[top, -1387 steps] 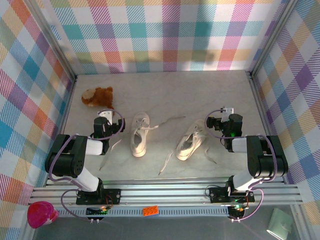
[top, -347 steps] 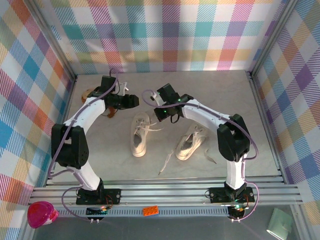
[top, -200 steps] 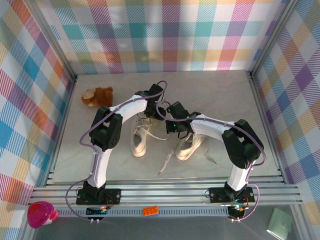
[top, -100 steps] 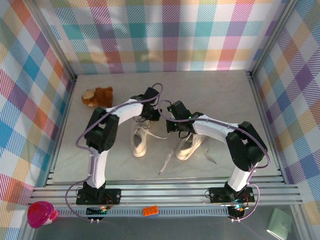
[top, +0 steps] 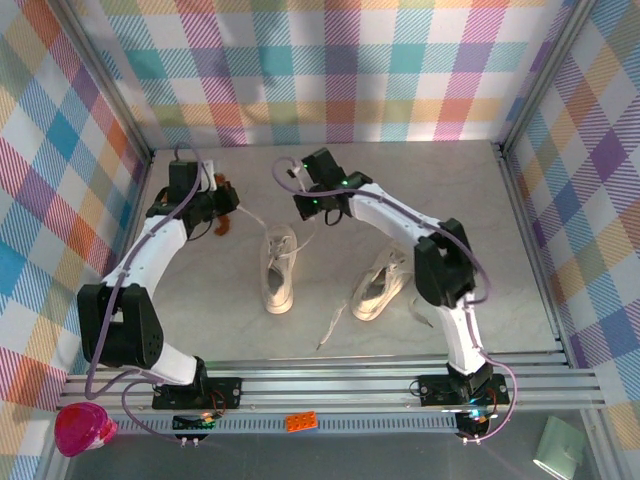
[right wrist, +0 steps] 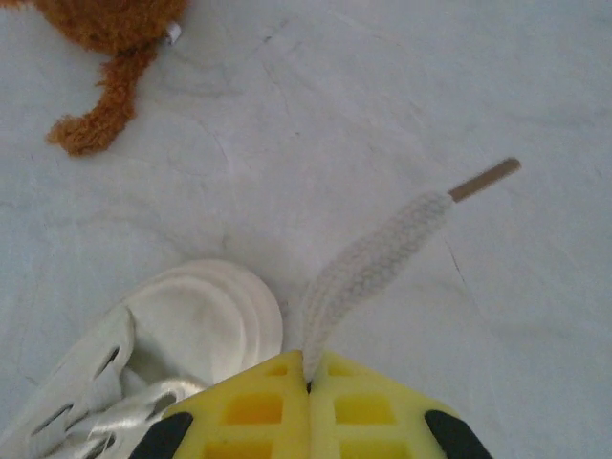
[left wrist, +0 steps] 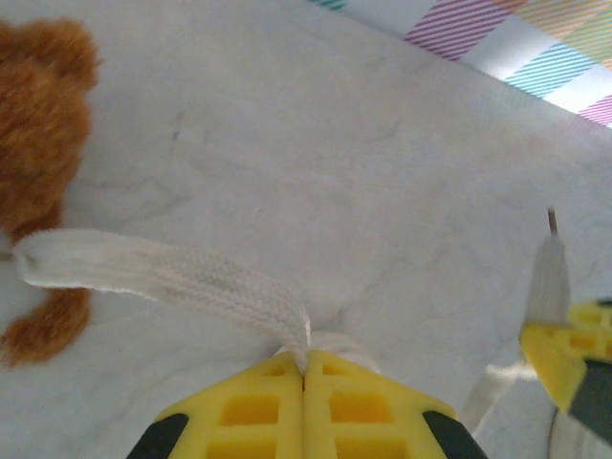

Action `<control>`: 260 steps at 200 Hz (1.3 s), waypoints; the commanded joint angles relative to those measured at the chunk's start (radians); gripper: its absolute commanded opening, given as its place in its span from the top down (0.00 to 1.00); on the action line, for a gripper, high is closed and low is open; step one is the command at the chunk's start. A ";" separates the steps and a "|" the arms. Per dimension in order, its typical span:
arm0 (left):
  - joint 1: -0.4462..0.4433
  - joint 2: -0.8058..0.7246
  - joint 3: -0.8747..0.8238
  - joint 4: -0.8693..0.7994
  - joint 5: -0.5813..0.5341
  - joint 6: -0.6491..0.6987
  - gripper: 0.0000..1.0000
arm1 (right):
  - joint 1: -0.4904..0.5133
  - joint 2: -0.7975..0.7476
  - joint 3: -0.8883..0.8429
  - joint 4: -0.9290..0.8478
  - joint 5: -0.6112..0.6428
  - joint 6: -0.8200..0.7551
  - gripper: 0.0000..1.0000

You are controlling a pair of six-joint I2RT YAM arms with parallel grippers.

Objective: Tie the shoes

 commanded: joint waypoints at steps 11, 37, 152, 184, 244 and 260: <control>0.065 -0.083 -0.082 -0.002 0.027 -0.044 1.00 | 0.009 0.156 0.218 -0.180 -0.175 -0.182 1.00; 0.078 -0.139 -0.125 -0.003 0.023 -0.033 1.00 | 0.032 0.279 0.388 -0.228 -0.265 -0.185 0.98; 0.045 -0.096 0.008 -0.152 0.083 0.199 1.00 | -0.007 0.254 0.505 -0.256 -0.371 0.156 0.42; -0.014 0.055 0.177 -0.262 0.141 0.312 1.00 | -0.091 0.097 0.225 -0.139 -0.379 0.188 0.40; -0.256 0.412 0.575 -0.575 0.118 0.555 1.00 | -0.161 -0.171 -0.297 0.084 -0.278 0.079 0.43; -0.297 0.491 0.652 -0.632 0.110 0.592 1.00 | -0.174 -0.202 -0.369 0.111 -0.266 0.080 0.43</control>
